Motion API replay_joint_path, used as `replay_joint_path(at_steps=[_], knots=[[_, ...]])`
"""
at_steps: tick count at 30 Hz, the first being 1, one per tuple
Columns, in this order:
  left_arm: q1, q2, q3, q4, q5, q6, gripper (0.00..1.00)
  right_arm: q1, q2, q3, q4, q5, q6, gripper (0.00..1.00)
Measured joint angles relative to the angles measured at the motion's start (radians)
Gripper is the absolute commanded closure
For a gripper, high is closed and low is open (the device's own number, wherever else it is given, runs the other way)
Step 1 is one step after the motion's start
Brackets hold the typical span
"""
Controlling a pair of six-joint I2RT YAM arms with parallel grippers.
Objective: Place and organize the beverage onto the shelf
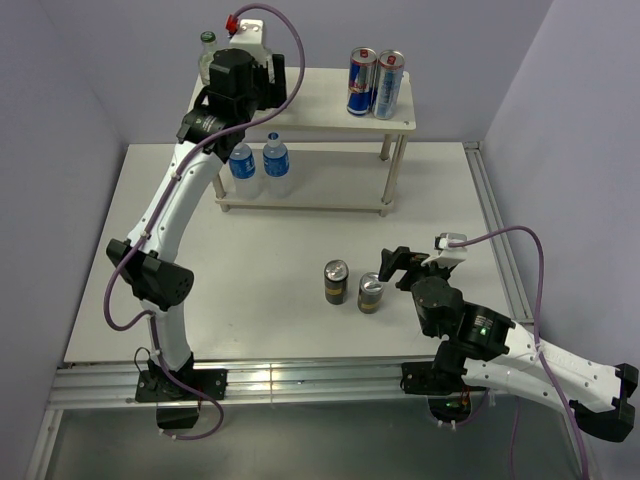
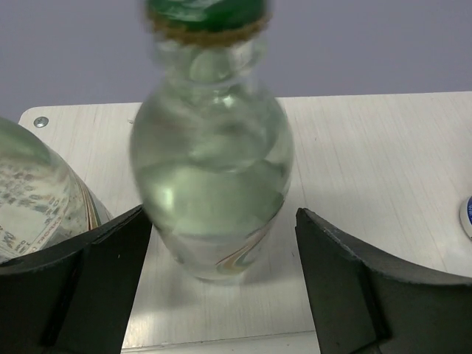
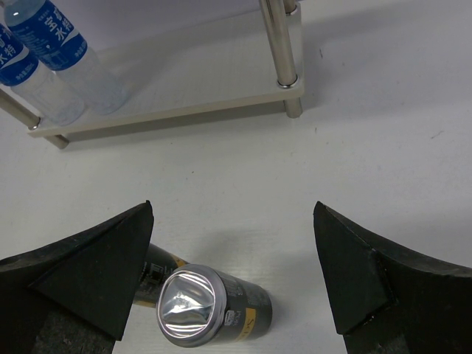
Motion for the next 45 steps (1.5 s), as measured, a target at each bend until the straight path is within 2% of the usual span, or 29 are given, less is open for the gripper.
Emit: replay_joint_path(at_steps=[10,11,13,26,30,33,40,45], knots=[[-0.019,0.000,-0.004,0.007,-0.005,0.005,0.14,0.000,0.000,0.000,0.000,0.000,0.000,0.04],[-0.021,0.000,-0.005,0.008,-0.008,0.006,0.07,0.000,0.000,0.000,0.000,0.000,0.000,0.04],[-0.027,0.000,-0.011,0.013,-0.016,0.011,0.01,0.000,0.000,0.000,0.000,0.000,0.000,0.04],[-0.132,-0.149,-0.316,0.069,-0.148,0.012,0.01,0.000,0.000,0.000,0.000,0.000,0.000,0.04],[-0.166,-0.266,-0.471,0.085,-0.216,0.002,0.01,0.000,0.000,0.000,0.000,0.000,0.000,0.04],[-0.235,-0.409,-0.660,0.109,-0.257,-0.027,0.01,0.000,0.000,0.000,0.000,0.000,0.000,0.04],[-0.508,-0.787,-1.153,0.211,-0.220,-0.100,0.01,0.000,0.027,0.000,0.000,0.002,0.000,0.04],[-0.672,-0.937,-1.363,0.256,-0.155,-0.166,0.01,0.000,0.050,0.000,0.000,0.008,0.000,0.04]])
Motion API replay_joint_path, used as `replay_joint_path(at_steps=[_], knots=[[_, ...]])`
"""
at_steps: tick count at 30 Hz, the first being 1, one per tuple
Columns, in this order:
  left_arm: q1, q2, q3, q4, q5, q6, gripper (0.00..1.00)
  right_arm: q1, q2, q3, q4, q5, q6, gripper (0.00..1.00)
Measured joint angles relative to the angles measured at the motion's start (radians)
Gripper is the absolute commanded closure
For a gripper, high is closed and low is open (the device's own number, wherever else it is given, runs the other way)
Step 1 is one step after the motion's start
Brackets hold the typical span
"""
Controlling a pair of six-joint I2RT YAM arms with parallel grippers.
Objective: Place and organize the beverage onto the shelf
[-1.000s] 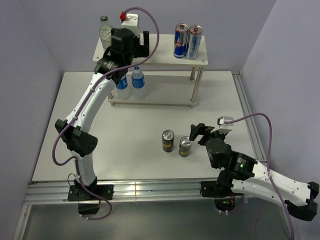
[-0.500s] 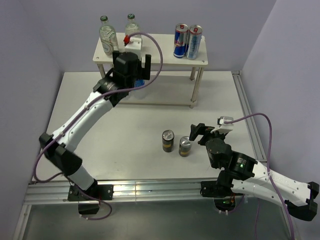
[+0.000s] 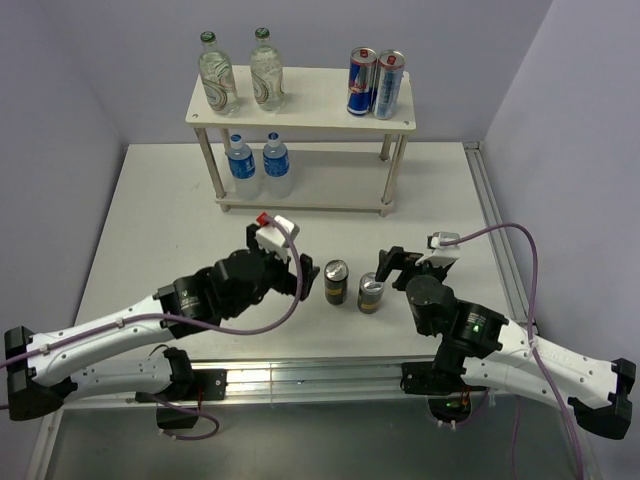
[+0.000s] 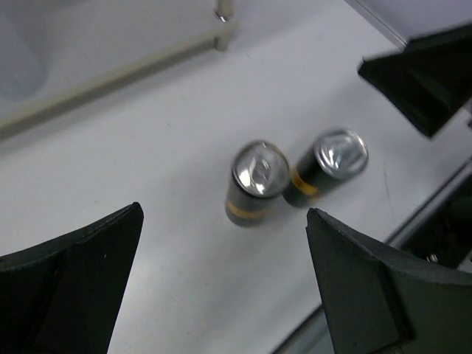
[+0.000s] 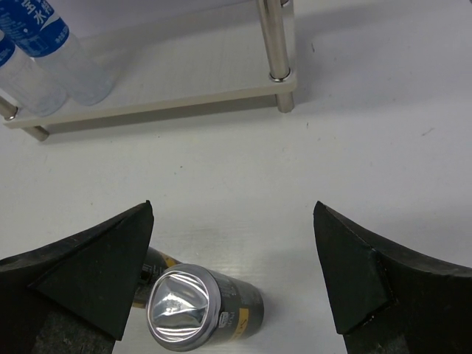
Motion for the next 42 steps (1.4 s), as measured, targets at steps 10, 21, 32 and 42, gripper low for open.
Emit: replay_joint_path(at_steps=[10,21,32,42], knots=[[-0.109,-0.038,-0.256,0.161,0.112,-0.119,0.01,0.000,0.011,0.000,0.006,0.009,-0.004,0.04],[-0.114,0.315,-0.296,0.465,0.079,-0.142,0.01,0.000,-0.013,0.000,0.006,-0.033,-0.003,0.04],[-0.113,0.640,-0.203,0.671,-0.101,-0.129,0.25,0.000,-0.073,0.000,-0.042,-0.086,0.040,0.04],[-0.050,0.726,-0.118,0.723,-0.159,-0.055,1.00,0.017,-0.059,0.002,-0.170,-0.184,0.169,0.04]])
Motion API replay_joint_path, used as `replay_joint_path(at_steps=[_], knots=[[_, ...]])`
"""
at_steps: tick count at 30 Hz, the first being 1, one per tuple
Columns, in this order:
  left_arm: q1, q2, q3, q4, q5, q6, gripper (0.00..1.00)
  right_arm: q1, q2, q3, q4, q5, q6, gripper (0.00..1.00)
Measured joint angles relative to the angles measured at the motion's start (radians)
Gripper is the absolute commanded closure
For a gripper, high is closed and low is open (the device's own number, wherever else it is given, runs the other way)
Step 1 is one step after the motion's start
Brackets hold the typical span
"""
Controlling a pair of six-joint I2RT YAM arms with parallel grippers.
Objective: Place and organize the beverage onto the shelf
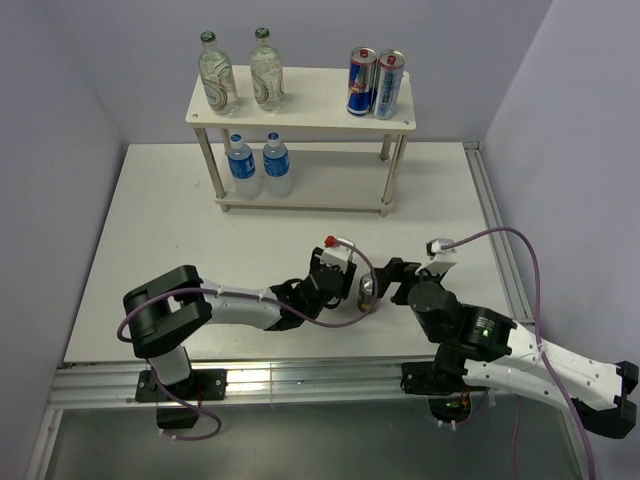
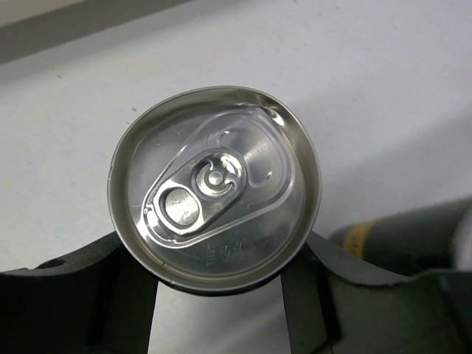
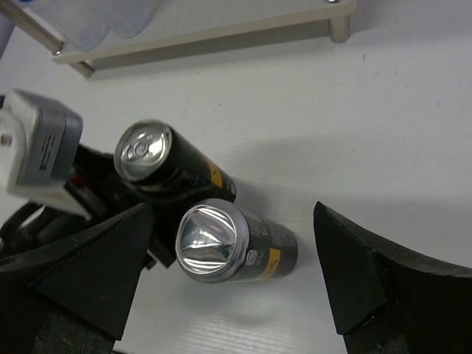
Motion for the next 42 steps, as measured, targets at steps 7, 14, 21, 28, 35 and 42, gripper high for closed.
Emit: replay_joint_path(at_steps=[7,14,21,28,35,42], knots=[[0.131,0.000,0.044,0.000,0.031,0.074,1.00,0.066,0.007,0.001,-0.042,-0.007,0.055,0.04],[0.230,-0.001,0.155,-0.026,0.079,0.133,1.00,0.198,0.076,0.008,-0.087,0.048,0.126,0.03],[0.259,-0.001,0.298,-0.067,0.144,0.171,1.00,0.283,0.163,0.010,-0.119,0.118,0.230,0.02],[0.325,0.035,0.423,-0.089,0.210,0.177,1.00,0.304,0.241,-0.022,-0.106,0.175,0.332,0.01],[0.408,0.156,0.540,-0.115,0.261,0.184,1.00,0.304,0.371,-0.060,-0.035,0.219,0.359,0.01],[0.465,0.273,0.626,-0.151,0.289,0.193,1.00,0.304,0.448,-0.069,0.045,0.259,0.379,0.03]])
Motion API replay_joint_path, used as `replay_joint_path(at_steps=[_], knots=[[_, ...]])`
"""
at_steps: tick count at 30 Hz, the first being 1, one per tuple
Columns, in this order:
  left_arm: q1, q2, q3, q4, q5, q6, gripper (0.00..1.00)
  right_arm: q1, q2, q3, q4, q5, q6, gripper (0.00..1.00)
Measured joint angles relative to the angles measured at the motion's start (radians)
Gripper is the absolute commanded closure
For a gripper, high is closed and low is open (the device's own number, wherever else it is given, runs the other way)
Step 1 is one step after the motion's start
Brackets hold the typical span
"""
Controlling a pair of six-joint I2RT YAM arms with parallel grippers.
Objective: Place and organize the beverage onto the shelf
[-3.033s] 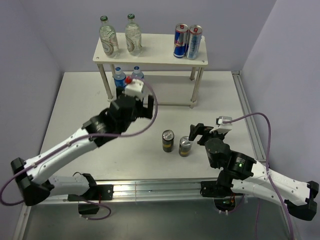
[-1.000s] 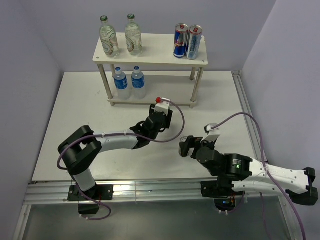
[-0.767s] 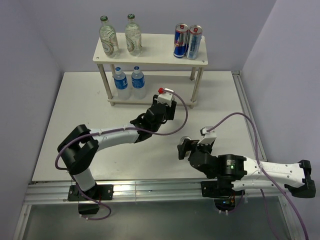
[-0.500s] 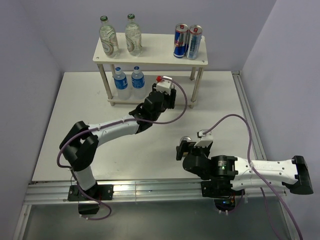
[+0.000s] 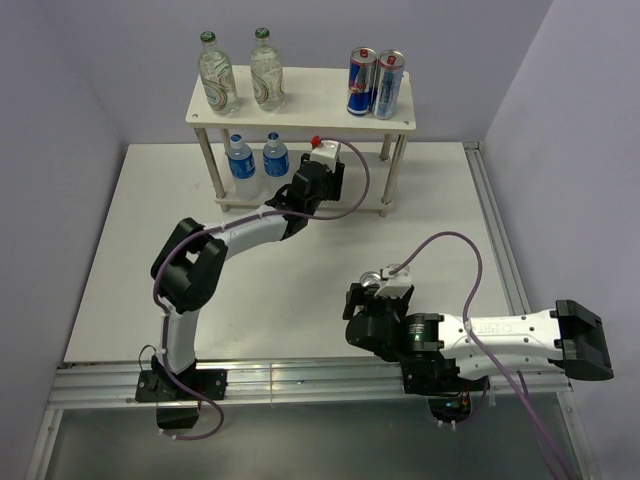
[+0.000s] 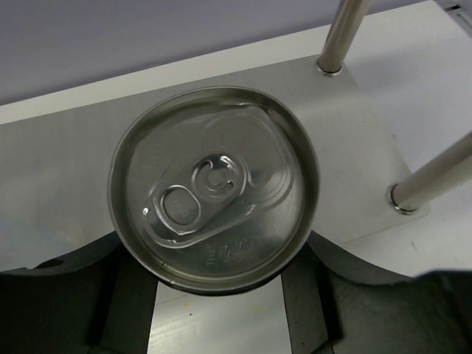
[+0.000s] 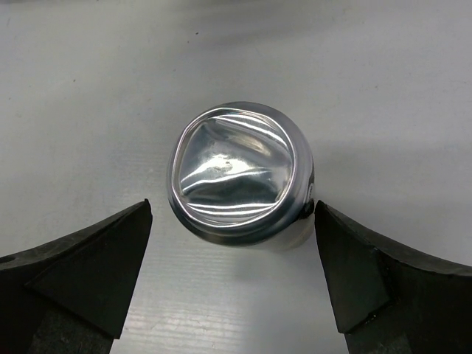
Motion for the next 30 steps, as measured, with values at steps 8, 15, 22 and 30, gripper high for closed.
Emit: replay_joint_path(at_steps=[8,15,22,30], knots=[[0.042,0.064,0.040,-0.003,0.015,0.001,1.00,0.000,0.081,-0.033,0.059,0.050,0.033,0.06],[0.069,0.099,0.069,0.021,0.018,0.000,0.95,0.000,0.173,-0.034,0.090,0.100,0.074,0.18],[0.076,0.104,0.074,0.023,0.024,0.002,0.49,0.000,0.218,-0.033,0.053,0.133,0.154,0.41],[0.076,0.104,0.071,0.029,0.027,0.009,0.33,0.000,0.260,-0.019,0.010,0.168,0.246,0.39]])
